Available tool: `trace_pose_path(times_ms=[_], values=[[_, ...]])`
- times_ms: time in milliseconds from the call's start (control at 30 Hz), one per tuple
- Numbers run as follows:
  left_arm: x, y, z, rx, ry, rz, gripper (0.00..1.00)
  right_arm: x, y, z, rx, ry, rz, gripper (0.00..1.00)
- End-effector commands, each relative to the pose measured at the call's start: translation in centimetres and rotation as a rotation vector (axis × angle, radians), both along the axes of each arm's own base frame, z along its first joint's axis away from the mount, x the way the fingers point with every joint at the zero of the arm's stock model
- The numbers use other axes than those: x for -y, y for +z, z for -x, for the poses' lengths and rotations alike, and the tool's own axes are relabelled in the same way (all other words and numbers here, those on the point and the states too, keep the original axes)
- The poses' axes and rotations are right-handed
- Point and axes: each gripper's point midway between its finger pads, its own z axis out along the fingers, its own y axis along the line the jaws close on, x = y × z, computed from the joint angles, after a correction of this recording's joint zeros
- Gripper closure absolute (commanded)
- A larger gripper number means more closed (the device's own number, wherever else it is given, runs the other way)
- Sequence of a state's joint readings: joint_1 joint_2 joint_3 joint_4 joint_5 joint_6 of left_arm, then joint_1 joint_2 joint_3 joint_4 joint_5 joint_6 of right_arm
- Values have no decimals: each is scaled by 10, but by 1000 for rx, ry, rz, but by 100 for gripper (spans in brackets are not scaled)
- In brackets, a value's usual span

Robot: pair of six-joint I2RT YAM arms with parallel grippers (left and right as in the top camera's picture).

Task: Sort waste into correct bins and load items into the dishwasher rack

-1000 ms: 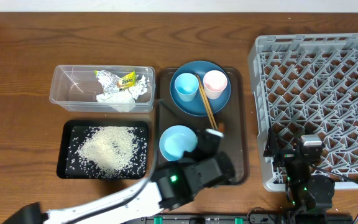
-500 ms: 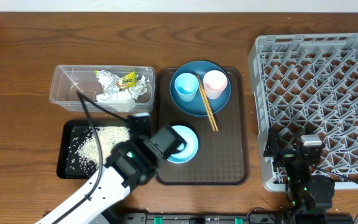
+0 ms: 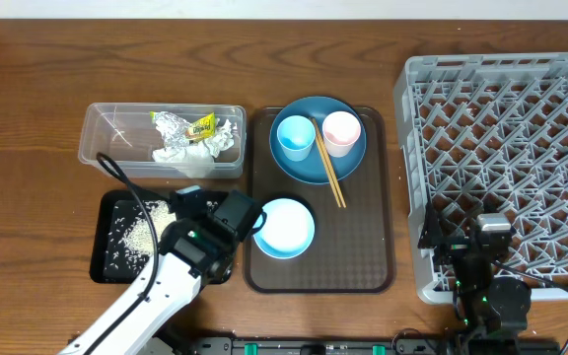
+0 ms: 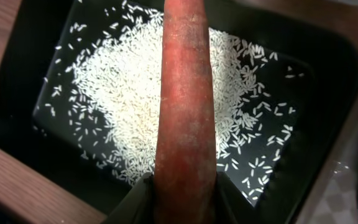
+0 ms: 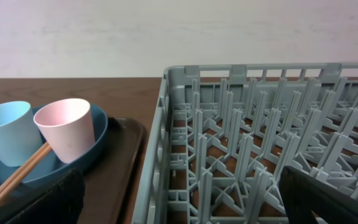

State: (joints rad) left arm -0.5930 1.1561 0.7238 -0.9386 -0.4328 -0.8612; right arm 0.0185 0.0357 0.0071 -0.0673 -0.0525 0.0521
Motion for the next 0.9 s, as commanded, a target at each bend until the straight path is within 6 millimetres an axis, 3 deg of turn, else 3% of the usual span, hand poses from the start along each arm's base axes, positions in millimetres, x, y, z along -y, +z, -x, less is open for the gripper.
trace_pose_path(times_ms=[0, 367, 867], values=[[-5, -4, -1, 13, 16, -18, 84, 0, -2, 0, -6, 0, 5, 1], [-2, -31, 1, 12, 13, 12, 84, 0, -2, 0, -6, 0, 5, 1], [0, -32, -1, 17, 2, 14, 84, 0, -2, 0, -7, 0, 5, 1]])
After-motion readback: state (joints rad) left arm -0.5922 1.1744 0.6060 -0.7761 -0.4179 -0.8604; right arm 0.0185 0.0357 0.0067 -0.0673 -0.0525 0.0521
